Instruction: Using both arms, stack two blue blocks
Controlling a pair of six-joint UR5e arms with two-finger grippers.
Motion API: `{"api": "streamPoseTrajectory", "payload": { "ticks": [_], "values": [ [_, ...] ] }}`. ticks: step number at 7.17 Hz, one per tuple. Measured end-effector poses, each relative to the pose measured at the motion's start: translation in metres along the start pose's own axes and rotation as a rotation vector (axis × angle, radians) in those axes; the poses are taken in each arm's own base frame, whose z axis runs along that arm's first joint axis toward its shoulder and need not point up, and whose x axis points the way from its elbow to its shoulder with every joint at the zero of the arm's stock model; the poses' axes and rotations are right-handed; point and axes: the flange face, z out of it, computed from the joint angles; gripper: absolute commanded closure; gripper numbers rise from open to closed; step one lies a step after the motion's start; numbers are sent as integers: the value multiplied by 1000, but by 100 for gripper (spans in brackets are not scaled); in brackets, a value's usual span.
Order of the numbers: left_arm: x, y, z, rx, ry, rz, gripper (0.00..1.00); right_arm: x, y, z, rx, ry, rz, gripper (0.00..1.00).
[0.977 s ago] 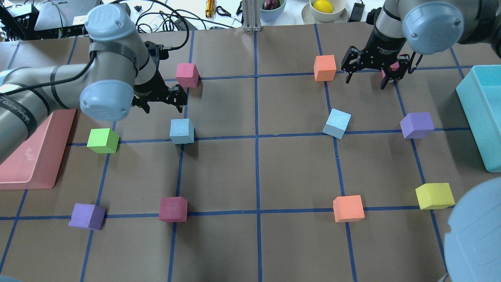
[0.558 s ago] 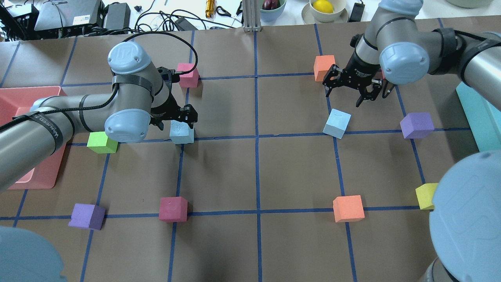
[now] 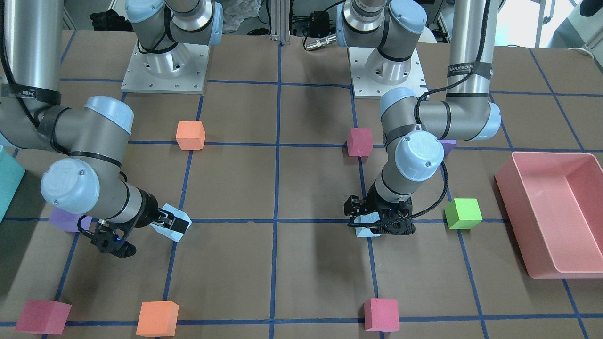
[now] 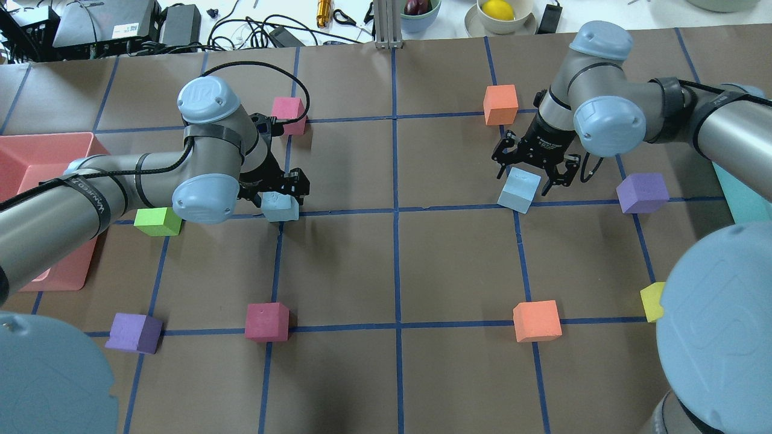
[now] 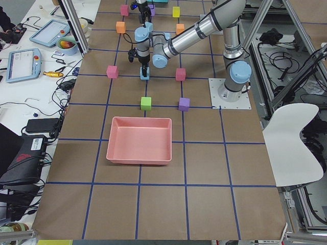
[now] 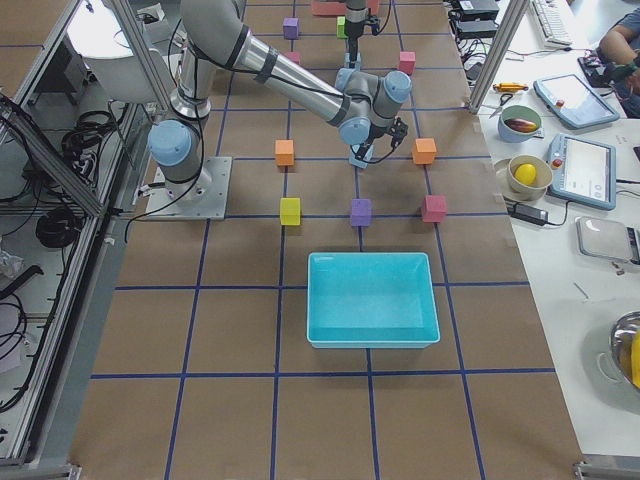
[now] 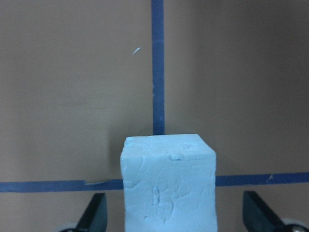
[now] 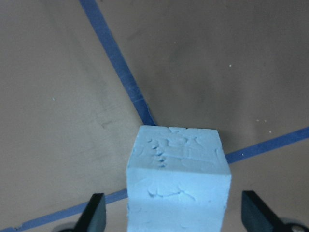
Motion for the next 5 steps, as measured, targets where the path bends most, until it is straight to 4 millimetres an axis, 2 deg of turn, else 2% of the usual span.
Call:
{"api": "streamPoseTrajectory", "payload": {
  "ticks": [1, 2, 3, 4, 5],
  "values": [
    [0, -1, 1, 2, 0, -1, 100, 2, 2, 6, -9, 4, 2, 8],
    [0, -2, 1, 6, 0, -1, 100, 3, 2, 13, -13, 2, 1, 59],
    [0, -4, 0, 18, -1, 1, 100, 2, 0, 19, -9, -2, 0, 90],
    [0, -6, -5, 35, -3, 1, 100, 2, -3, 21, -6, -4, 0, 100],
    [1, -9, -13, 55, -3, 2, 100, 1, -4, 20, -2, -6, 0, 100]
  ]
}}
